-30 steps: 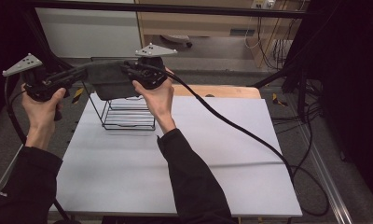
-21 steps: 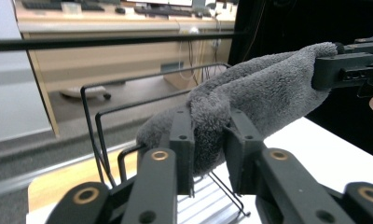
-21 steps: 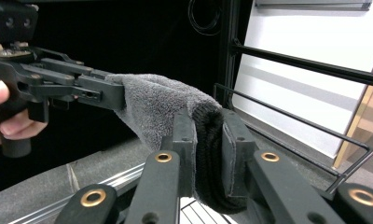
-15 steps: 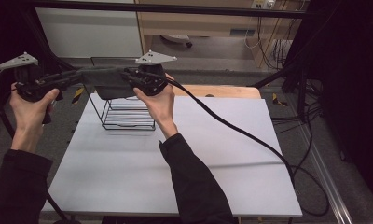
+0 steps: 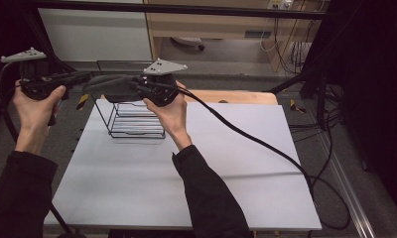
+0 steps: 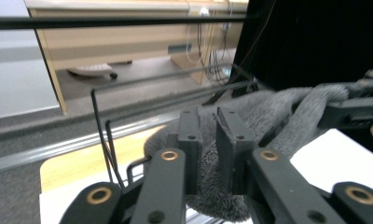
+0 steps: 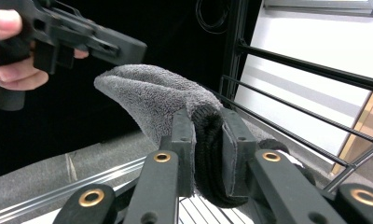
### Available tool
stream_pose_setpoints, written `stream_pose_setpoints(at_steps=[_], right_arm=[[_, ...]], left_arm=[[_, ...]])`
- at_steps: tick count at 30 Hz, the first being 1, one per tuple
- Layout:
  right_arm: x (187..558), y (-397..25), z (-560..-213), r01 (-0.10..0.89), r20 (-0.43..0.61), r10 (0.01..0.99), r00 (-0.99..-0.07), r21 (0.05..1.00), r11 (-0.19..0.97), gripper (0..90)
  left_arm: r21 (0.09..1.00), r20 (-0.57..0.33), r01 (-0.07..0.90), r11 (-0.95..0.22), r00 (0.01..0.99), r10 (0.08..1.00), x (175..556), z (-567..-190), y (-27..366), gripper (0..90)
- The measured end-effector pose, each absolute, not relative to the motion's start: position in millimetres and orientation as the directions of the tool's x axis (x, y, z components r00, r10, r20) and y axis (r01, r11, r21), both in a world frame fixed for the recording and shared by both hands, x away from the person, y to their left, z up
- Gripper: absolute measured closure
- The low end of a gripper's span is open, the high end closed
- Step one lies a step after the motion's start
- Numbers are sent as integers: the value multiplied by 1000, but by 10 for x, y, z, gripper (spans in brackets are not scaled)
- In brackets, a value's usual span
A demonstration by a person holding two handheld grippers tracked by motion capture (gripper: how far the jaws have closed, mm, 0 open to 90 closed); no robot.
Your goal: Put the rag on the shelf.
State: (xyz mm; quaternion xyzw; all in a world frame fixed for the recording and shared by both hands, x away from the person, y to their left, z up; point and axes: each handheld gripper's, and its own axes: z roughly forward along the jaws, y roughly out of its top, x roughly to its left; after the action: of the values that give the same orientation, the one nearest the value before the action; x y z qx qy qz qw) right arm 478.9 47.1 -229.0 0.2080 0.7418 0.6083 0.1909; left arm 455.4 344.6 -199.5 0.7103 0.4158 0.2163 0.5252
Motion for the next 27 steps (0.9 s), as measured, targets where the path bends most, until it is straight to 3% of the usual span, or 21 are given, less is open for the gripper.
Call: stream_pose_setpoints(at_steps=[5, 10, 19, 27], right_arm=[[4781, 475, -2304, 66, -50, 529, -847, 978, 199, 764], [4758, 455, -2276, 85, -29, 517, -856, 977, 195, 646], [4738, 451, -2271, 90, -30, 497, -867, 972, 216, 512], [4733, 462, -2277, 99, -11, 482, -876, 975, 201, 518]], left_arm=[[916, -137, 383, -122, 582, 802, 4552, -2076, 3399, 870], [905, -126, 397, -155, 597, 793, 4520, -2161, 3368, 896], [893, -92, 403, -202, 601, 794, 4517, -2318, 3336, 897], [889, -52, 392, -235, 597, 800, 4536, -2438, 3306, 897]])
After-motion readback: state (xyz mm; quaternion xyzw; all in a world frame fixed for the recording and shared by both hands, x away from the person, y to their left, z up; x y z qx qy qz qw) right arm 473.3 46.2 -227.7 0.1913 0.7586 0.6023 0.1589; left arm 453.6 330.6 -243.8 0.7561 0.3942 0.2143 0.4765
